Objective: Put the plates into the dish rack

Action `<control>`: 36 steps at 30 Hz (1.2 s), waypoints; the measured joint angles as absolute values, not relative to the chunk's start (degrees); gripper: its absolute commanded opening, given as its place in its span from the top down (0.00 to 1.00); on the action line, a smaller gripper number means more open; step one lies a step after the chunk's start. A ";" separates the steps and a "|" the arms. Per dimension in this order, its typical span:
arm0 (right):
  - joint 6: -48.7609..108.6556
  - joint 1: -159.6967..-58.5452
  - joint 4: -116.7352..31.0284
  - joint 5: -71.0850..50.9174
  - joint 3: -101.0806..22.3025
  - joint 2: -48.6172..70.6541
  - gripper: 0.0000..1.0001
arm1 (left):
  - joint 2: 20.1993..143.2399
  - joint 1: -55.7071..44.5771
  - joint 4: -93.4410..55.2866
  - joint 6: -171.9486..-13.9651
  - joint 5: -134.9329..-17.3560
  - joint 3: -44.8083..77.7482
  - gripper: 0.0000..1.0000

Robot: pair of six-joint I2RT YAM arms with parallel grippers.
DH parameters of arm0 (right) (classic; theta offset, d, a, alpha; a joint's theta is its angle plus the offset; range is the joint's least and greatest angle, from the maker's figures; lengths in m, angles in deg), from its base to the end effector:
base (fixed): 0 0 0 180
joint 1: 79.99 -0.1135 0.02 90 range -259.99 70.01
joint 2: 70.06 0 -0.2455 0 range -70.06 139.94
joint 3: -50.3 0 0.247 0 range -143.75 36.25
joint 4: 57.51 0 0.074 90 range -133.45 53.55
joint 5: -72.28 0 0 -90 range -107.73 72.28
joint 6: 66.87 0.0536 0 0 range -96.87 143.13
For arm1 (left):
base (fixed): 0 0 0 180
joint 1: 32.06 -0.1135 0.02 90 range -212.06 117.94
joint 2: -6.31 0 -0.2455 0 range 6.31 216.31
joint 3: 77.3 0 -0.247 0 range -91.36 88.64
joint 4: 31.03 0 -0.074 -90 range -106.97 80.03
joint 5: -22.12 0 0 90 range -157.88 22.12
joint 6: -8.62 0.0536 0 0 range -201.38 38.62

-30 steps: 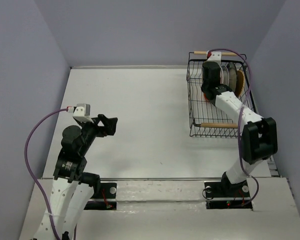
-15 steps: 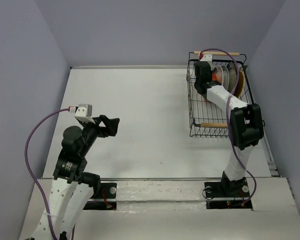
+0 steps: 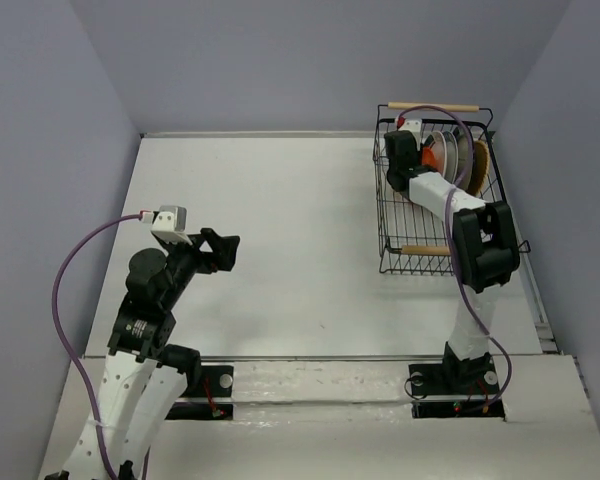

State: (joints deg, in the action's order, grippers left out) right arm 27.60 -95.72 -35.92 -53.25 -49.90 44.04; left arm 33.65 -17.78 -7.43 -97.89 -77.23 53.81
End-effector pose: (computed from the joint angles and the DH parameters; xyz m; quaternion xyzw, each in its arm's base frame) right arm 0.4472 0.0936 0.2100 0.0560 0.8562 -0.1906 0.4769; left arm 0.1514 -0.0475 0.3124 0.0426 0.7182 -0.2403 0.6516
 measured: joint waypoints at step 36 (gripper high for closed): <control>51.84 -95.83 -53.75 11.16 -17.99 -24.55 0.00 | 25.36 -19.05 -15.43 -101.37 -81.23 48.00 0.01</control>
State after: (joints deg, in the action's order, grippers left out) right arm 51.84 -95.83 -53.75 11.16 -17.99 -24.55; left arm 25.36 -19.05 -15.43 -101.37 -81.23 48.00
